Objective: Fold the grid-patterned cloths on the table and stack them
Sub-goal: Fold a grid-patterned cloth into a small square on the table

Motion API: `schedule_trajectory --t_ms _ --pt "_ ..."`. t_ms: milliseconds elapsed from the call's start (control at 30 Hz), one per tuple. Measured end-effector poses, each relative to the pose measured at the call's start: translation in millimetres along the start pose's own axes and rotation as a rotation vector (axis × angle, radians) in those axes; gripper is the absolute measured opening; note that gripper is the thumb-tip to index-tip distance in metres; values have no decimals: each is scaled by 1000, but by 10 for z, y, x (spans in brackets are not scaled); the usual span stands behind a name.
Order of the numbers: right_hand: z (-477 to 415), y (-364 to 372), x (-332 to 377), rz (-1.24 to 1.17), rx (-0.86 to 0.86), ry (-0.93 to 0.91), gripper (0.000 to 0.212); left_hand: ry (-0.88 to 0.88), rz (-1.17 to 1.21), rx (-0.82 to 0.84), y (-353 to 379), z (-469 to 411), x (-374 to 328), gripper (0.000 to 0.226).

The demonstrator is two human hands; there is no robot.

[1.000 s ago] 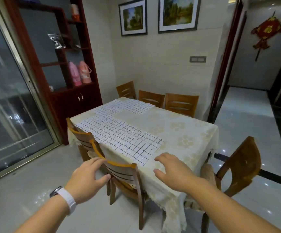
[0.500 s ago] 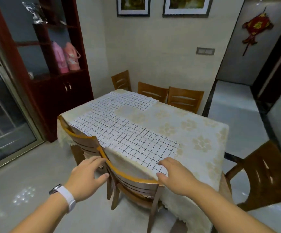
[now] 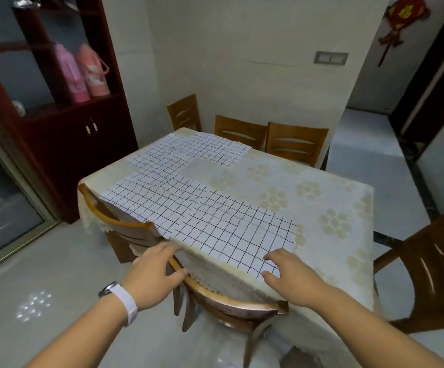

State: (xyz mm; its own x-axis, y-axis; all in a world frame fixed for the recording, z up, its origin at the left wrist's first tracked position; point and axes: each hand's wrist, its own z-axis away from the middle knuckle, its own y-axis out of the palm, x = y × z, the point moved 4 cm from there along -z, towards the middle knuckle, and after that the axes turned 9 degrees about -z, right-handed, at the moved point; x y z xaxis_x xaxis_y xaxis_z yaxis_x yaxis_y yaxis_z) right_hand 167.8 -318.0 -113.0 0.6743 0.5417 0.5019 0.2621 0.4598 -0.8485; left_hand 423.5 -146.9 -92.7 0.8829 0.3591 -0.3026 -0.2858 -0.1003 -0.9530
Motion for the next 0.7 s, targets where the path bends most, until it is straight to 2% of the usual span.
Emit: schedule_trajectory --t_ms 167,467,700 --pt "-561 79 -165 -28 27 25 50 -11 -6 74 185 -549 207 64" --pt "-1463 114 -495 -127 61 84 50 15 -106 209 361 -1700 214 60" --pt "-1879 -6 -665 -190 49 116 50 59 -94 232 424 -2338 131 58"
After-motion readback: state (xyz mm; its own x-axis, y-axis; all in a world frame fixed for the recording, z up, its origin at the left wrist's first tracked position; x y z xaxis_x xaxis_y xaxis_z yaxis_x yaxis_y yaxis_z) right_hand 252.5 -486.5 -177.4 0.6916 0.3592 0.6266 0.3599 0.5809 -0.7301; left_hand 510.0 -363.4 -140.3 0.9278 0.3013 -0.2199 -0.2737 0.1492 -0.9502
